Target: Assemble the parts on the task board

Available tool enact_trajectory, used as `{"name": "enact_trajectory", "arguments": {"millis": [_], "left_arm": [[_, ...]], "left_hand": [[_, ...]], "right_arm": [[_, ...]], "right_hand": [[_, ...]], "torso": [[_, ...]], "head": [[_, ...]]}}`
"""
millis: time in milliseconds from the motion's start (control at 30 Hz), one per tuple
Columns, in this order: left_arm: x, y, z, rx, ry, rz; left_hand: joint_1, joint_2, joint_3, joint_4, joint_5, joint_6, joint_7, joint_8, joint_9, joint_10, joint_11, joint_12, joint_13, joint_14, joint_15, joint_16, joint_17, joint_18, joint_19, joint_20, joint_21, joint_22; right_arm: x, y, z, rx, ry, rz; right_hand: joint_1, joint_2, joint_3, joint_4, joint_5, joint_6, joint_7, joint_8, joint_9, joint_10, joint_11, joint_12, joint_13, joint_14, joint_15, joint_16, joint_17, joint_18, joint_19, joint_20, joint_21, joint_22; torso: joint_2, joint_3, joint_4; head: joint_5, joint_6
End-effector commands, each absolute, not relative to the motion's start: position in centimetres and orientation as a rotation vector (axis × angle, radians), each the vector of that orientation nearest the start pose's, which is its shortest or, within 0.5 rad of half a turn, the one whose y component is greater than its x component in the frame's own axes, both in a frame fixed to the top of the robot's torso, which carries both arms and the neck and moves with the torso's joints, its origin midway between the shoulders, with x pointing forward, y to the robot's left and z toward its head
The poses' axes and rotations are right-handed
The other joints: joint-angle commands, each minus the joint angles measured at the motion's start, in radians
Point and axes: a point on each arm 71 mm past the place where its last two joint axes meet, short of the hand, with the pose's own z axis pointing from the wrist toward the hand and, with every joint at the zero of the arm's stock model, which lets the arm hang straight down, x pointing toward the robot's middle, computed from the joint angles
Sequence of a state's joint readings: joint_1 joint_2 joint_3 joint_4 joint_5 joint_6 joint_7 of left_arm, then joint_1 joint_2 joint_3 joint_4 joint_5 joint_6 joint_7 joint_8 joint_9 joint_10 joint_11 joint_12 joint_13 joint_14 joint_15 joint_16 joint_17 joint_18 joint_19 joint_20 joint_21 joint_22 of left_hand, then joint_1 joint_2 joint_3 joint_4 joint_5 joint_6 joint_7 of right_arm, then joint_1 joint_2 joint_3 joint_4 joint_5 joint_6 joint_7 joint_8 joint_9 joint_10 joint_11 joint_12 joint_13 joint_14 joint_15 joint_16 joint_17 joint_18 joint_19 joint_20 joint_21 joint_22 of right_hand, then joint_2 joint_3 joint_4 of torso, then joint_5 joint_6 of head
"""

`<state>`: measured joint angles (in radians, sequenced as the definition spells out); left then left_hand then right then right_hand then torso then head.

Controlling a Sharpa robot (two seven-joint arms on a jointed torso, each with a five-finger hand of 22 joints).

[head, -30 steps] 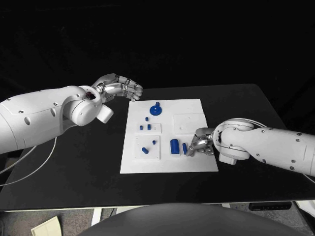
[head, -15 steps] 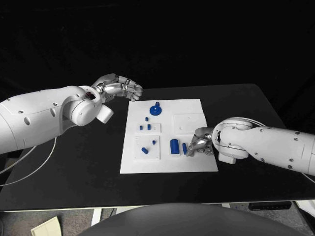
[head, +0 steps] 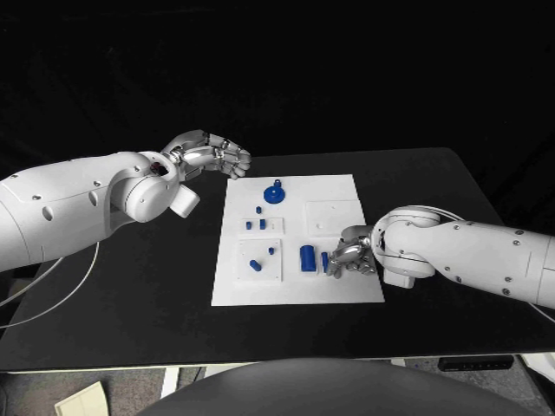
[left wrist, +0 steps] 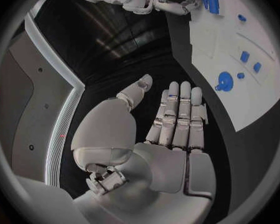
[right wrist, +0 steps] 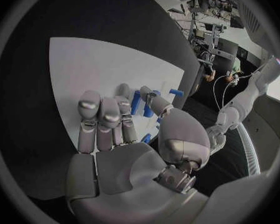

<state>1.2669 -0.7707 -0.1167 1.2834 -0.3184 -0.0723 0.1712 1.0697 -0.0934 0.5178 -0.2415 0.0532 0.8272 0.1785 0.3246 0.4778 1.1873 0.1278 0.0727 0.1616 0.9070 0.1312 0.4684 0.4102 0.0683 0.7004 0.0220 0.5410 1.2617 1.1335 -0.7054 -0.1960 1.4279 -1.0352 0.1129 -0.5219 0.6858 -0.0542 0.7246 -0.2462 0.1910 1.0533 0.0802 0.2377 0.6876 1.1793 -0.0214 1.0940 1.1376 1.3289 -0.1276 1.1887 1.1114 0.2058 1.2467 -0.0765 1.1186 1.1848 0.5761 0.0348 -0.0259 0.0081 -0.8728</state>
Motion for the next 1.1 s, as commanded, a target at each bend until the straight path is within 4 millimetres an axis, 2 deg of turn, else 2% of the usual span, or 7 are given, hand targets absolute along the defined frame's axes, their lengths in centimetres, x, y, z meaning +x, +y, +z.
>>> {"name": "enact_trajectory", "arguments": {"millis": [33,467,633,767,900,933,1100], "left_arm": [[52.6,22.9,-19.8,-0.808,1.804,-1.329],[52.6,22.9,-19.8,-0.809,1.806,-1.328],[52.6,23.0,-19.8,-0.808,1.801,-1.328],[52.8,23.2,-19.7,-0.810,1.786,-1.321],[53.1,23.5,-19.6,-0.820,1.757,-1.321],[53.2,23.5,-19.6,-0.830,1.745,-1.325],[54.0,23.8,-19.5,-0.881,1.688,-1.344]], "left_hand": [[-0.008,-0.002,0.001,0.003,0.000,-0.008,-0.003,0.005,-0.001,-0.005,-0.001,-0.001,-0.001,0.006,-0.002,-0.006,0.002,0.010,0.000,0.007,-0.007,0.001],[-0.005,-0.002,0.002,0.003,0.000,-0.008,-0.003,0.005,-0.002,-0.005,-0.001,-0.001,-0.001,0.005,-0.002,-0.007,0.003,0.010,0.000,0.007,-0.008,0.002],[-0.005,-0.002,0.003,0.003,0.000,-0.008,-0.003,0.006,-0.002,-0.005,-0.001,-0.001,-0.001,0.005,-0.002,-0.008,0.004,0.010,0.000,0.007,-0.008,0.002],[-0.005,-0.003,0.002,0.003,0.000,-0.008,-0.003,0.006,-0.002,-0.005,-0.001,-0.001,-0.001,0.006,-0.002,-0.008,0.004,0.010,0.000,0.007,-0.008,0.003],[-0.006,-0.005,0.002,0.003,0.000,-0.008,-0.003,0.006,-0.002,-0.005,-0.001,0.000,-0.001,0.006,-0.002,-0.008,0.005,0.010,0.000,0.007,-0.008,0.003],[-0.007,-0.005,0.001,0.004,0.000,-0.008,-0.003,0.006,-0.002,-0.005,-0.001,0.000,-0.001,0.006,-0.002,-0.008,0.005,0.010,0.000,0.007,-0.008,0.003],[-0.007,-0.002,0.002,0.005,0.000,-0.004,-0.004,0.010,-0.002,0.000,-0.003,0.002,0.000,0.011,-0.003,-0.008,0.009,0.011,0.003,0.006,-0.008,0.005]], "right_arm": [[43.4,-18.5,-32.5,0.118,2.587,0.310],[43.4,-19.0,-32.3,0.175,2.560,0.380],[43.0,-19.6,-32.2,0.175,2.580,0.461],[43.4,-20.1,-31.0,0.210,2.527,0.550],[44.9,-20.4,-28.7,0.214,2.406,0.677],[45.6,-20.5,-27.8,0.227,2.349,0.752],[48.6,-21.2,-24.6,0.339,2.130,0.937]], "right_hand": [[0.009,-0.011,-0.024,-0.028,0.058,-0.004,0.007,-0.006,-0.029,-0.002,-0.002,0.001,0.001,-0.003,0.000,0.004,0.000,0.056,0.002,0.003,0.007,0.001],[0.026,-0.055,-0.064,-0.035,0.092,-0.004,0.007,-0.004,-0.027,-0.001,-0.003,0.000,0.000,-0.002,0.000,0.003,-0.001,0.056,0.003,0.003,0.003,-0.002],[0.012,-0.088,-0.088,-0.023,0.072,-0.011,0.009,-0.007,-0.028,-0.004,-0.001,-0.003,-0.001,-0.004,0.000,0.000,-0.003,0.056,0.002,0.004,-0.001,-0.005],[0.006,-0.111,-0.109,-0.016,-0.012,-0.029,0.013,-0.015,-0.030,-0.014,0.003,-0.006,0.000,-0.007,0.003,-0.005,-0.004,0.056,-0.005,0.000,-0.010,-0.009],[0.004,-0.108,-0.127,-0.016,-0.040,-0.041,0.017,-0.020,-0.030,-0.022,0.006,-0.008,-0.001,-0.012,0.007,-0.010,-0.005,0.056,-0.012,-0.002,-0.017,-0.011],[0.005,-0.106,-0.134,-0.019,-0.038,-0.043,0.017,-0.020,-0.029,-0.024,0.007,-0.009,-0.001,-0.013,0.007,-0.012,-0.006,0.056,-0.014,-0.002,-0.018,-0.012],[0.020,-0.060,-0.171,-0.041,-0.005,-0.068,0.025,-0.029,-0.028,-0.036,0.014,-0.014,-0.004,-0.024,0.013,-0.024,-0.008,0.056,-0.029,0.000,-0.030,-0.015]], "torso": [[0.000,-0.0001,-0.0014],[0.000,0.0011,-0.0008],[0.000,0.0012,-0.0020],[-0.001,0.0020,-0.0022],[-0.005,0.0014,-0.0041],[-0.007,0.0005,-0.0051],[-0.022,-0.0011,-0.0140]], "head": [[0.000,0.000],[0.000,0.000],[0.000,0.000],[0.001,0.000],[0.001,0.019],[0.001,0.032],[0.003,0.065]]}}
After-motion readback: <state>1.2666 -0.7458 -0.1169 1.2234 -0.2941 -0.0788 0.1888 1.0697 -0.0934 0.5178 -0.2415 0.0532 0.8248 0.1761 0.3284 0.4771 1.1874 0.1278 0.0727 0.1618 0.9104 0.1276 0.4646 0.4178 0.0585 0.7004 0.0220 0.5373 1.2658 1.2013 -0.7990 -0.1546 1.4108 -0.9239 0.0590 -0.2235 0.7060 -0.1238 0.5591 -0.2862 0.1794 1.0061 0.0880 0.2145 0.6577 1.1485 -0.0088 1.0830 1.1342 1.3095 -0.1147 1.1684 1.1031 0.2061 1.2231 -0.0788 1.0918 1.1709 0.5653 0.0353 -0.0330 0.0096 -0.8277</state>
